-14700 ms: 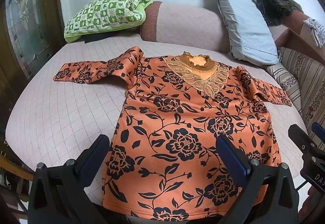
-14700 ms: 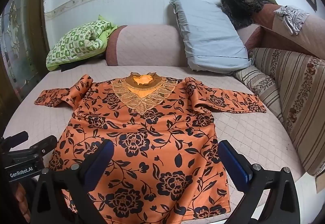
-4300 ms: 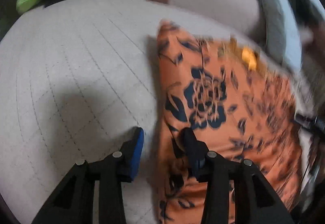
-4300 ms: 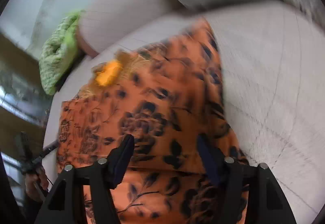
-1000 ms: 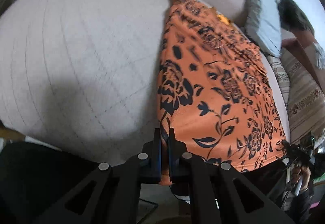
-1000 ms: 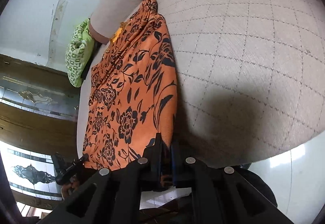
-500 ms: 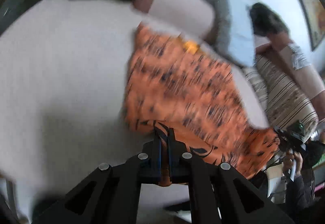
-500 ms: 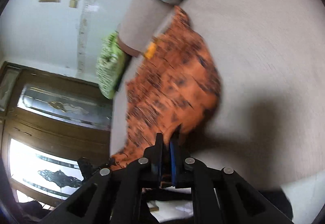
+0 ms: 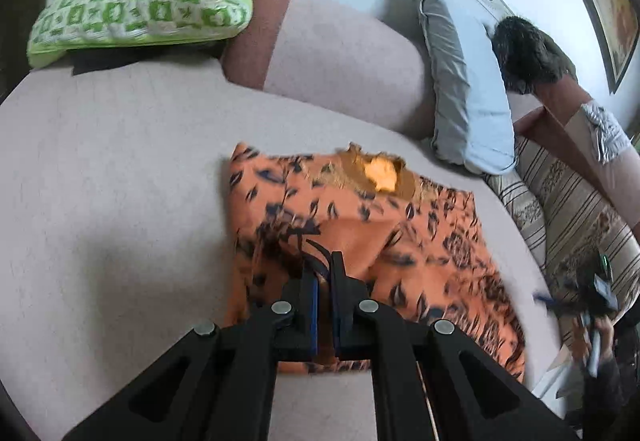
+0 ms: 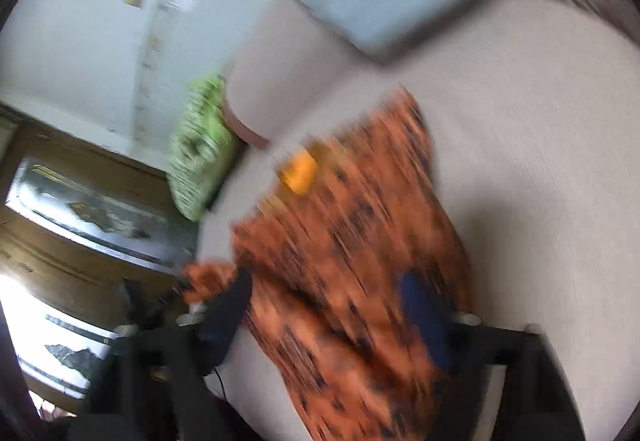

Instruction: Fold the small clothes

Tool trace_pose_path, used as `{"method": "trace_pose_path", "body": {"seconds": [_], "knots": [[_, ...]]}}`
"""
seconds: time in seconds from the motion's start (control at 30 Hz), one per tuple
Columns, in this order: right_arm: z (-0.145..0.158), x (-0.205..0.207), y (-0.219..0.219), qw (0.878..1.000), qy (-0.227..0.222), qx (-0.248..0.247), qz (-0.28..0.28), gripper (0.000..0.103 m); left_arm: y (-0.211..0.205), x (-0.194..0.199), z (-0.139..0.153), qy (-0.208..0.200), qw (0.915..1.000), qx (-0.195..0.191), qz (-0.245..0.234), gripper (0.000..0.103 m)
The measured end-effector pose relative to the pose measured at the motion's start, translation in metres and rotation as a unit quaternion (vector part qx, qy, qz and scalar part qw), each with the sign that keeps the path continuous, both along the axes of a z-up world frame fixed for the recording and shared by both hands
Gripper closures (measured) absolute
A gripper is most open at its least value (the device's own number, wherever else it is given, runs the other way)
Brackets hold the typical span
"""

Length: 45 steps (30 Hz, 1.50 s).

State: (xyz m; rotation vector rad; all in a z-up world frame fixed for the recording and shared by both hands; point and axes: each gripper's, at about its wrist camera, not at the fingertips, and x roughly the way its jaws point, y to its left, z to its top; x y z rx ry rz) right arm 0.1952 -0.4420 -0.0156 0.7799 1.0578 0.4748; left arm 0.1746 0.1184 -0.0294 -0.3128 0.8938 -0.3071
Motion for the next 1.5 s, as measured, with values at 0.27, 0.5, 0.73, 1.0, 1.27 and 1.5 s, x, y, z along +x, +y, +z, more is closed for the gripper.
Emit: {"method": "trace_pose_path", "body": {"seconds": [0.27,0.5,0.73,1.0,1.27,1.5], "knots": [[-0.069,-0.144,0.024,0.990,0.128,0.060,-0.012,0.022,0.004,-0.036,0.009,-0.015,0.9998,0.010,-0.003,0.098],[-0.077,-0.137,0.072,0.992,0.125,-0.006,-0.004,0.098,0.005,-0.052,0.015,-0.027,0.9995,0.017,0.007,0.098],[-0.028,-0.139,0.052,0.998,0.058,0.032,-0.019,0.099,0.014,-0.063,0.032,-0.049,0.9987,0.012,-0.005,0.098],[0.047,-0.028,0.012,0.987,-0.063,0.140,-0.047,0.099,0.021,0.018,0.072,-0.074,0.9966,-0.020,-0.030,0.098],[-0.012,0.192,0.001,0.992,0.018,0.044,-0.115,0.023,0.043,0.178,-0.053,0.116,0.9864,0.047,0.107,0.066],[-0.026,0.147,0.004,0.991,-0.047,-0.053,-0.114,0.022,0.062,0.110,-0.043,0.049,0.9941,0.046,0.085,0.030]]}}
